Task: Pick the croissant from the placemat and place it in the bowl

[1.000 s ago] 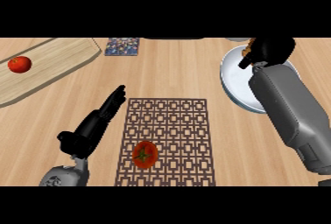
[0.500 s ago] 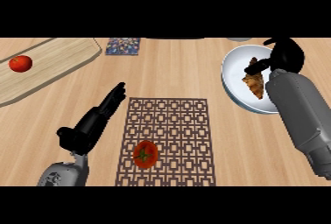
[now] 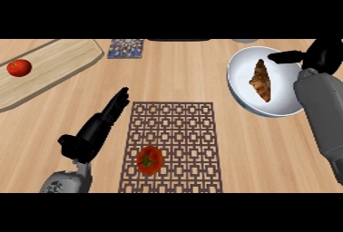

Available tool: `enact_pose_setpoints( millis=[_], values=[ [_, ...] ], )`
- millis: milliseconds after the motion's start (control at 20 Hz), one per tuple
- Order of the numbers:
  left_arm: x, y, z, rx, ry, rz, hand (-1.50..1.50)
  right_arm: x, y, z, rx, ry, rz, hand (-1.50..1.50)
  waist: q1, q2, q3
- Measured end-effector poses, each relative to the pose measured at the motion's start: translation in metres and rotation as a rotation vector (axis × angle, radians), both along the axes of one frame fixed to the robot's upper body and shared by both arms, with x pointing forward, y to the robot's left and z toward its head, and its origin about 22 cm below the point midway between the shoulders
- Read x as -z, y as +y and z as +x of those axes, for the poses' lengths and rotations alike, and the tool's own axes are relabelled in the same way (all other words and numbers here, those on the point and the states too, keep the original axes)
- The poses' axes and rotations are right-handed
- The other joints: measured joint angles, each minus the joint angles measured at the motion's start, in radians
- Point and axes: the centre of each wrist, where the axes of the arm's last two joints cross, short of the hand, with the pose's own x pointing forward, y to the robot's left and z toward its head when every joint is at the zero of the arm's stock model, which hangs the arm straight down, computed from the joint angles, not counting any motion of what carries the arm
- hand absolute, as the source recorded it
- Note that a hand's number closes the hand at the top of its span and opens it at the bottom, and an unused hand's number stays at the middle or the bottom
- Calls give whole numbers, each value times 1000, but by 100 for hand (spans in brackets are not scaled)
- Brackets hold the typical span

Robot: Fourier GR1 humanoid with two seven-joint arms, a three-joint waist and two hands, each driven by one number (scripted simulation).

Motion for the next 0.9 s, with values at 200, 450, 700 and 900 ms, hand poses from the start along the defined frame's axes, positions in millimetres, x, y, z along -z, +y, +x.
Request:
enact_pose_setpoints(
  millis=[200, 450, 700, 900],
  values=[
    [5, 4, -3, -13, 12, -3, 0, -3, -24, -19, 60, -89, 81, -150, -15, -5, 0],
    [0, 7, -5, -23, 4, -1, 0, 5, -61, -59, 148, -181, 138, -150, -24, -7, 0],
    [-1, 9, -11, -27, 11, 1, 0, 12, -103, -121, 191, -241, 162, -150, -33, -9, 0],
    [0, 10, -13, -36, 10, 2, 0, 21, -125, -180, 192, -261, 170, -150, -35, -8, -1]
  ],
)
